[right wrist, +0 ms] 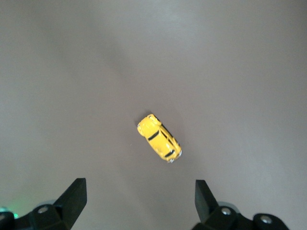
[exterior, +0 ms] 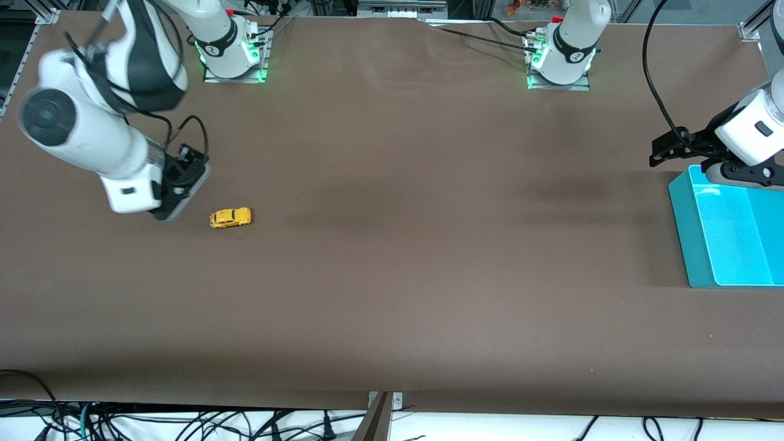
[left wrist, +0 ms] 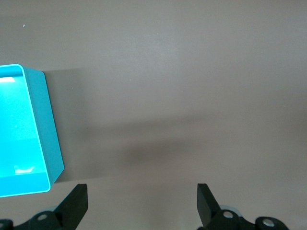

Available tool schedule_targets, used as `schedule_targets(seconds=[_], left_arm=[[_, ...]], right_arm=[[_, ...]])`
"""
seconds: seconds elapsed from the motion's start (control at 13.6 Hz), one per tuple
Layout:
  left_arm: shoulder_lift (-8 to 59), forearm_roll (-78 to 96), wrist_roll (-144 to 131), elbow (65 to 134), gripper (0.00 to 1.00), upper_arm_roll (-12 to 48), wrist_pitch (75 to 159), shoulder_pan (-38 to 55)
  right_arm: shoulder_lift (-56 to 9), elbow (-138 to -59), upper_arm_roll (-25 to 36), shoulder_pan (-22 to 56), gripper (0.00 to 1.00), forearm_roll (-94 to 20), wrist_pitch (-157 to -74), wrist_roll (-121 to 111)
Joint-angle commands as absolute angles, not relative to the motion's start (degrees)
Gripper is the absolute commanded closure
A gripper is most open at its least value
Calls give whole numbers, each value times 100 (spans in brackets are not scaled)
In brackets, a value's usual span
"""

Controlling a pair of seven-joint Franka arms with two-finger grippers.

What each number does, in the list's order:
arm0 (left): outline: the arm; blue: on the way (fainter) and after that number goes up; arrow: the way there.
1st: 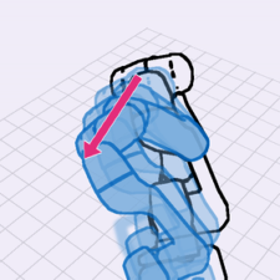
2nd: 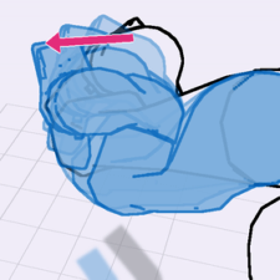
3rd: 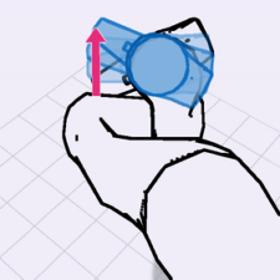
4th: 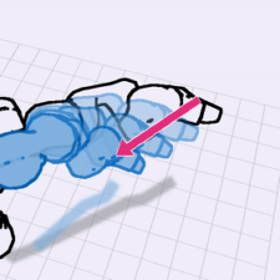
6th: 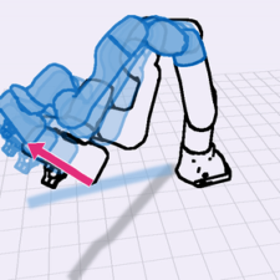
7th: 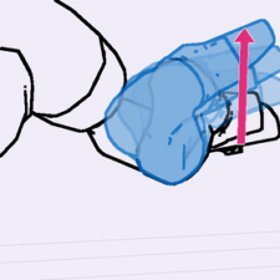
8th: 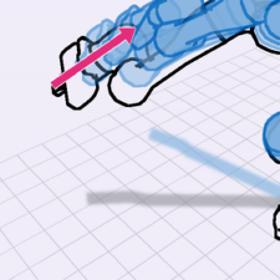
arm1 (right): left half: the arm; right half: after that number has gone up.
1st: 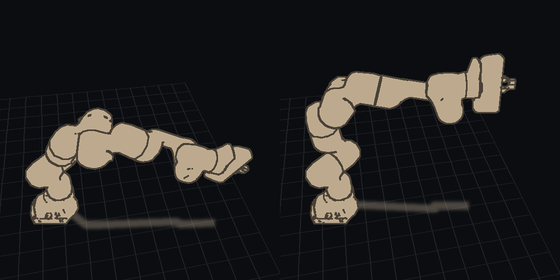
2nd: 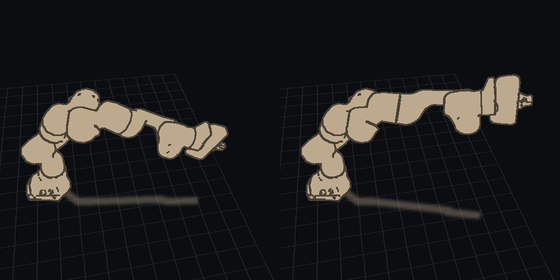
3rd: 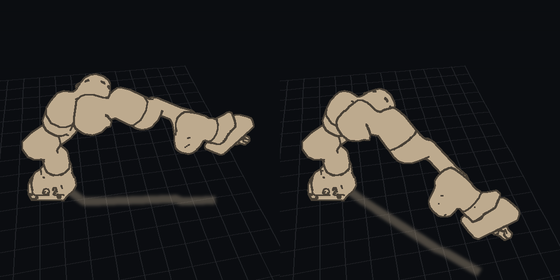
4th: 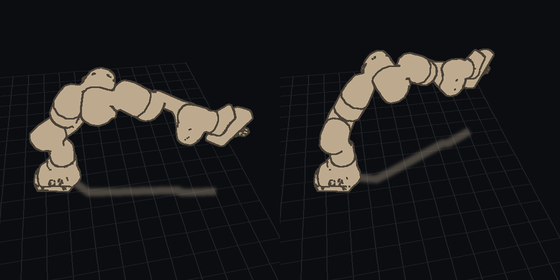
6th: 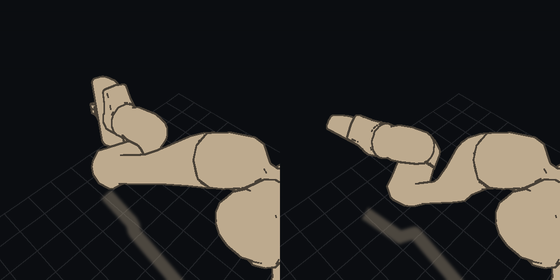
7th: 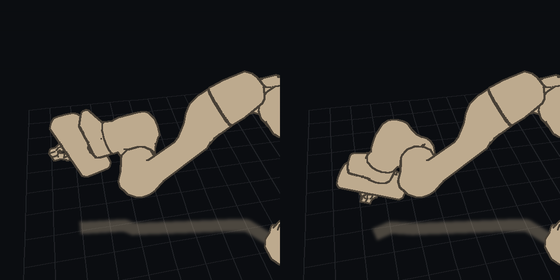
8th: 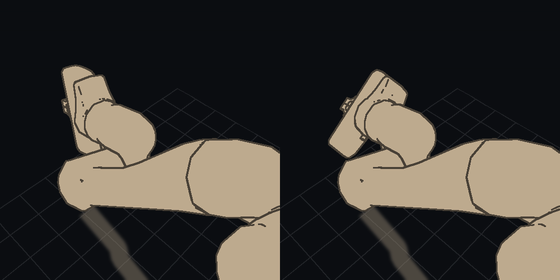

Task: Wind and store yellow beetle car
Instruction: 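Move the right gripper down over the yellow beetle car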

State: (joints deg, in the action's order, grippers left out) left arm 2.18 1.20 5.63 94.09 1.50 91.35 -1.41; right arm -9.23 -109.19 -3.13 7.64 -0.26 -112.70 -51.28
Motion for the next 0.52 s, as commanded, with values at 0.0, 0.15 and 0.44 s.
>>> schedule_targets(seconds=[0.0,0.15,0.44], left_arm=[[308,62,519,9211,0,167,9000,-158],[308,62,519,9202,0,167,9000,-158],[308,62,519,9211,0,167,9000,-167]], right_arm=[[-835,-12116,-343,712,0,-184,-12747,-6464],[-966,-12576,-343,703,0,-185,-13593,-7116],[-1457,-12832,-334,633,0,-193,-14412,-8154]])
